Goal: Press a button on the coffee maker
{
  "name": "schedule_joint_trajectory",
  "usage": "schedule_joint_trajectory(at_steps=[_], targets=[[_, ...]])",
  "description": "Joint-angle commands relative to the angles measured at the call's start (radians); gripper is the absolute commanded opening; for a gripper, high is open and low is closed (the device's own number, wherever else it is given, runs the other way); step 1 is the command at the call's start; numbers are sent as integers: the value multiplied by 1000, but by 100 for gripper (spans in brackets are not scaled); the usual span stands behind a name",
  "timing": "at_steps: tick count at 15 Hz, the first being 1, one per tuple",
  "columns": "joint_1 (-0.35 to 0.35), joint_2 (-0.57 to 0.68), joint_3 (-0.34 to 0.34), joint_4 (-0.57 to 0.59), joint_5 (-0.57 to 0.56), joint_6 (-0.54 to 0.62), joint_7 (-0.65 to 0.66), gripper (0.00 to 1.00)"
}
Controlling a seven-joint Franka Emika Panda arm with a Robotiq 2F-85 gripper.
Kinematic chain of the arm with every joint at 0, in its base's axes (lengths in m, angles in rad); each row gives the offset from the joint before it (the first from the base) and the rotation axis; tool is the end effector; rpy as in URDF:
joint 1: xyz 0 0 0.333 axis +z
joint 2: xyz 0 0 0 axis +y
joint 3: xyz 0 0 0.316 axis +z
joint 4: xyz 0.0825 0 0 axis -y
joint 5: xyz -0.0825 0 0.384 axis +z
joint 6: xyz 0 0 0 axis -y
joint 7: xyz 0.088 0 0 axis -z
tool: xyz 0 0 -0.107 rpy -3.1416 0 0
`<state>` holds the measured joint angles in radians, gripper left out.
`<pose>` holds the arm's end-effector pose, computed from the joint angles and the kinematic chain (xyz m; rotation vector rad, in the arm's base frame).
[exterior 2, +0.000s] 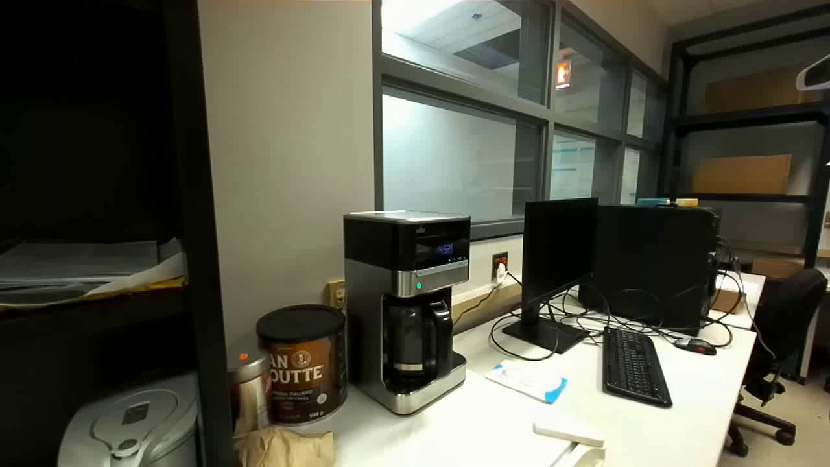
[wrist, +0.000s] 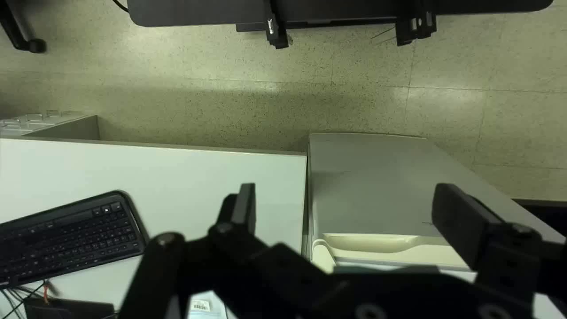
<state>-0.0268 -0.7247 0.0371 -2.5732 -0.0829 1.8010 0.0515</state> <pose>0.3271 -0.0028 0.4876 3.0344 -0.0459 -0.0688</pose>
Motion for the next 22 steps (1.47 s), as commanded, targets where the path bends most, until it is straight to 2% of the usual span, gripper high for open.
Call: schedule_joint_trajectory(at_steps=[1,7,11,16,19,22], targets=[[6,1,-4,2,-3,-2,3,100],[6,1,-4,2,-3,-2,3,100],[-1,63,-2,17,-28,100,2,100],[5,280,2,98,-79,366,-31,100],[13,439,15,182,-125,478,-60,100],[2,578,54,273,-281,543,-54,100]])
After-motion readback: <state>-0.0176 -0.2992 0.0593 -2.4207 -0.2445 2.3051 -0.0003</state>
